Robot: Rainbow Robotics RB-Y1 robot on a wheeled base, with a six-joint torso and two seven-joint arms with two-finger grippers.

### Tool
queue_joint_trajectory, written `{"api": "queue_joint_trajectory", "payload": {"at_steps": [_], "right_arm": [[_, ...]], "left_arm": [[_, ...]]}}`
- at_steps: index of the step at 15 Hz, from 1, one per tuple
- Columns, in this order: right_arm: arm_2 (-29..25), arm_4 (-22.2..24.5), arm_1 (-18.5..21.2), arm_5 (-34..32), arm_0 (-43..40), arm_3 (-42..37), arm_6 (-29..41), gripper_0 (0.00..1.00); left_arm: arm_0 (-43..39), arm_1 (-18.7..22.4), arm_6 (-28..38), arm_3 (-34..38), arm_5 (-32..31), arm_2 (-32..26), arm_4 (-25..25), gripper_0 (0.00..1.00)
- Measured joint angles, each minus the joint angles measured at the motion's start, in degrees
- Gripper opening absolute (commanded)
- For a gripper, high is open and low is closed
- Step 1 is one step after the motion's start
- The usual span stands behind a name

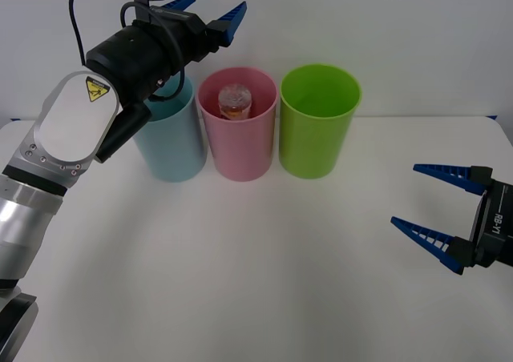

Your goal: Put cans in the blue bin and PET bottles in the pink bin and trash in the green bin.

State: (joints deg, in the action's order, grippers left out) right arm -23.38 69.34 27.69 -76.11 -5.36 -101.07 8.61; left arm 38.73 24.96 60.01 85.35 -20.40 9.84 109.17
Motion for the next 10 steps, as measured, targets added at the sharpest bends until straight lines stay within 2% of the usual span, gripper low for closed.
{"api": "queue_joint_trajectory", "payload": {"at_steps": [1,3,7,10], "right_arm": [[0.0,0.0,0.0,0.0,0.0,0.0,0.0,1.00],[0.0,0.0,0.0,0.0,0.0,0.0,0.0,1.00],[0.0,0.0,0.0,0.0,0.0,0.0,0.0,1.00],[0.0,0.0,0.0,0.0,0.0,0.0,0.0,1.00]], "left_arm": [[0.0,0.1,-0.2,0.3,-0.8,-0.1,-0.6,1.00],[-0.4,1.1,-0.6,2.7,-7.1,-2.1,-3.1,1.00],[-5.3,3.0,-0.7,11.6,-18.2,-8.4,-5.4,1.00],[-11.2,4.9,-0.4,18.9,-23.8,-12.2,-7.5,1.00]]}}
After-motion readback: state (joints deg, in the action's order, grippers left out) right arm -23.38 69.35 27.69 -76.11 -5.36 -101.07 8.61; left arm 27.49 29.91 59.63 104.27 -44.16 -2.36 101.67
